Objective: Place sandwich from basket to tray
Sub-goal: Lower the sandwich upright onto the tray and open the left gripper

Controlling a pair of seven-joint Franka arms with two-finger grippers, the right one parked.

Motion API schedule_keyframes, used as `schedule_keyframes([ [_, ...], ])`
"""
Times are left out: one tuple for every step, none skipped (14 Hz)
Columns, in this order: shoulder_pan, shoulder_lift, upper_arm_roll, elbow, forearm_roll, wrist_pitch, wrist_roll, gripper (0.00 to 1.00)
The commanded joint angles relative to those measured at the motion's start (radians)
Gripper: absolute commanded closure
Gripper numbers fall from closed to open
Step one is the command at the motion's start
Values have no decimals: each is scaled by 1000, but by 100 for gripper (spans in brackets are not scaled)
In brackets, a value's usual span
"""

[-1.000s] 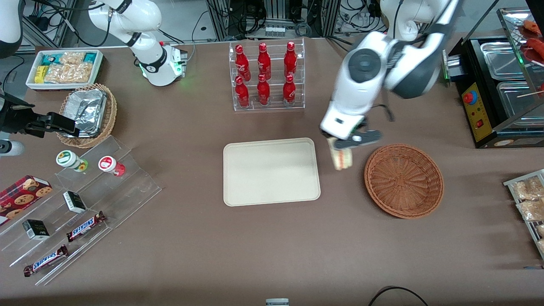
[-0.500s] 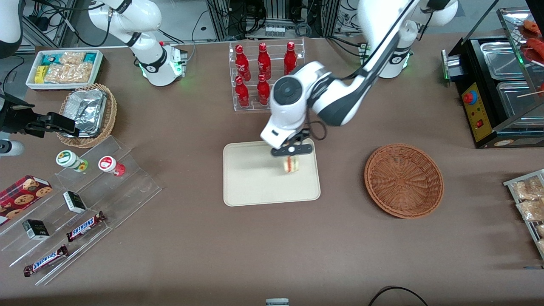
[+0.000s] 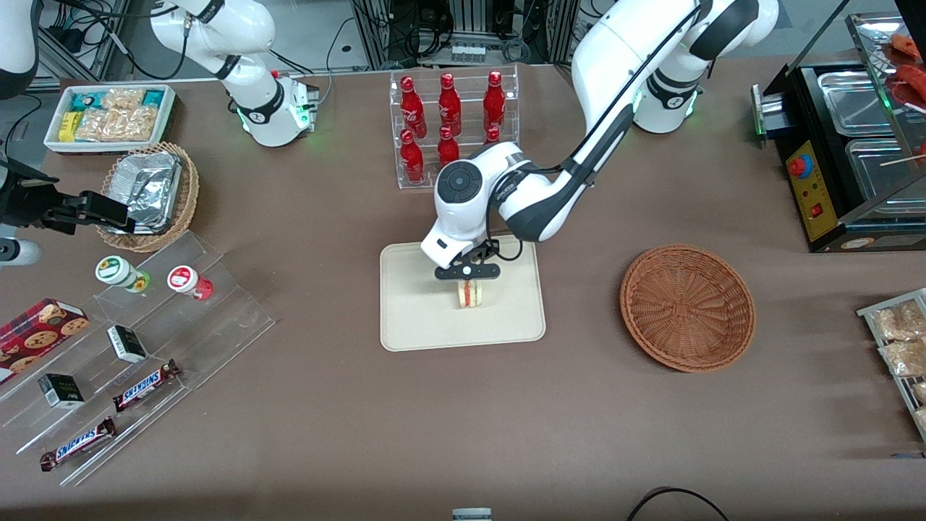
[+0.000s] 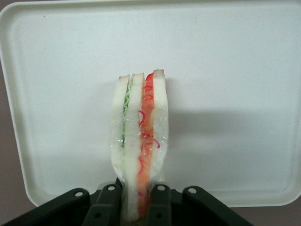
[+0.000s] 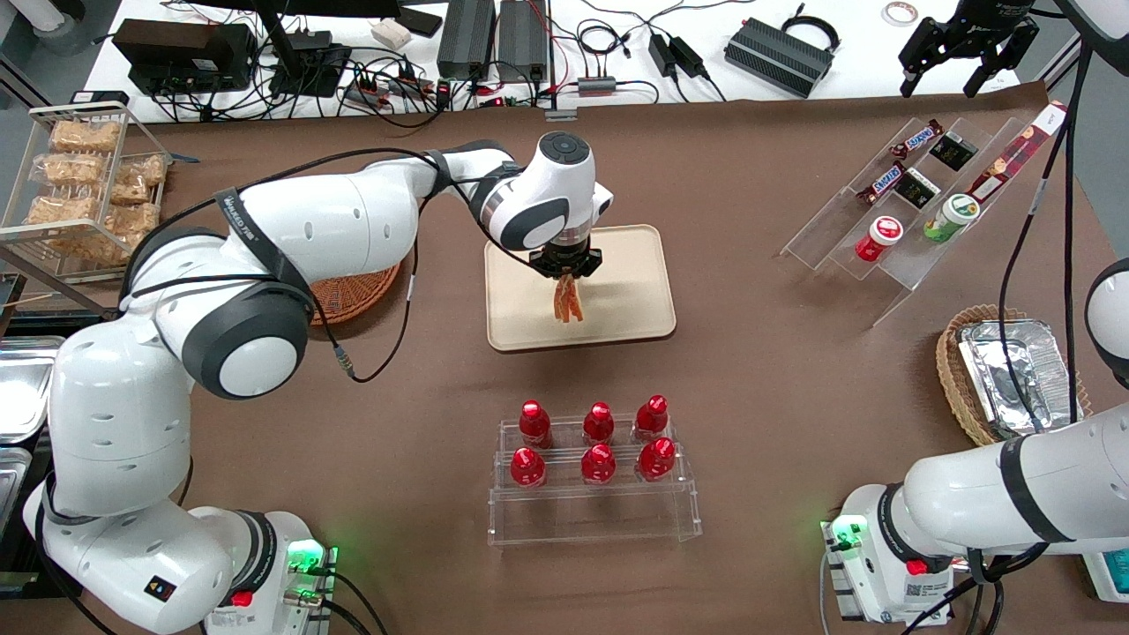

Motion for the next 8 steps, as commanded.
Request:
schedule_keyframes([
  [-33, 40, 13, 42, 58, 16, -29, 100],
  [-33, 46, 13, 40, 68, 30, -37, 100],
  [-31, 48, 13, 42, 68, 32, -42, 100],
  [-33, 49, 12, 42, 68, 33, -42, 100],
  [-33, 54, 13, 42, 68, 35, -42, 100],
  [-33, 63, 13, 43, 71, 39, -42, 100],
  [-33, 63, 12, 42, 82, 51, -43, 100],
  [-33, 64, 13, 40, 82, 61, -42, 100],
])
